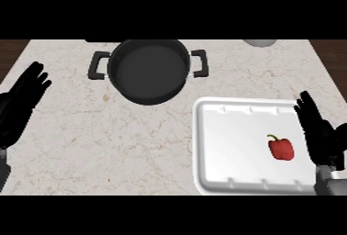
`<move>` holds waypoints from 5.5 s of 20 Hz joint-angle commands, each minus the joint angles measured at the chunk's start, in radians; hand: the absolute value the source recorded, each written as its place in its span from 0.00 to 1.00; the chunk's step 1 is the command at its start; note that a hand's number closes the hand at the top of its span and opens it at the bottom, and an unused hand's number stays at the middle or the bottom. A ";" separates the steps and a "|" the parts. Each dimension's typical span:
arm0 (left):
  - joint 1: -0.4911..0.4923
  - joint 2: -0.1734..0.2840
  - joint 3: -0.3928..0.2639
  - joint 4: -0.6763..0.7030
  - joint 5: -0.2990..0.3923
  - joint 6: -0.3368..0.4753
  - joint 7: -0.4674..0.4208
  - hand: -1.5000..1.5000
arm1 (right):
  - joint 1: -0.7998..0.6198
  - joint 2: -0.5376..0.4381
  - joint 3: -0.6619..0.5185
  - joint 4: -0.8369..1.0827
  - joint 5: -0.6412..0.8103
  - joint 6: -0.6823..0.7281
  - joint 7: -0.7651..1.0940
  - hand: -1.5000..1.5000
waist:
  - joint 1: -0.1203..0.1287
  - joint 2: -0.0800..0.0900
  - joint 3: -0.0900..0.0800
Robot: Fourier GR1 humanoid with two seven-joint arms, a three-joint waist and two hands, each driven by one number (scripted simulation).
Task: Pick the bell pepper from the tray and place it in the pot
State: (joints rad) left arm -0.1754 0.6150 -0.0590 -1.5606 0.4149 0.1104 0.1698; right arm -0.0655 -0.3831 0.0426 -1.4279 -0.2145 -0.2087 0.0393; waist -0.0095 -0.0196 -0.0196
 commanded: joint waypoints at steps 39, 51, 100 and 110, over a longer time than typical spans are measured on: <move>0.017 -0.290 -0.125 -0.164 -0.132 0.190 0.171 0.50 | 0.286 -0.650 -0.267 -0.410 0.426 0.663 -0.606 0.00 | 0.004 0.018 0.019; 0.051 -0.350 -0.122 -0.111 -0.195 0.129 0.097 0.50 | 0.184 -0.521 -0.128 -0.279 0.755 0.622 -0.550 0.00 | 0.009 0.019 0.020; 0.091 -0.501 -0.009 -0.186 -0.339 0.005 0.165 0.50 | -0.042 -0.074 -0.010 -0.066 1.265 0.651 -0.457 1.00 | 0.013 0.019 0.020; 0.096 -0.518 0.009 -0.162 -0.372 -0.009 0.146 0.50 | -0.048 -0.053 -0.047 0.006 1.297 0.502 -0.593 1.00 | 0.012 0.020 0.020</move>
State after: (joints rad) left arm -0.1002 0.1075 -0.0409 -1.7172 0.0699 0.1006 0.3293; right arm -0.0818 -0.4280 0.0265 -1.5009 1.0787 0.3457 -0.4847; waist 0.0009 -0.0004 0.0000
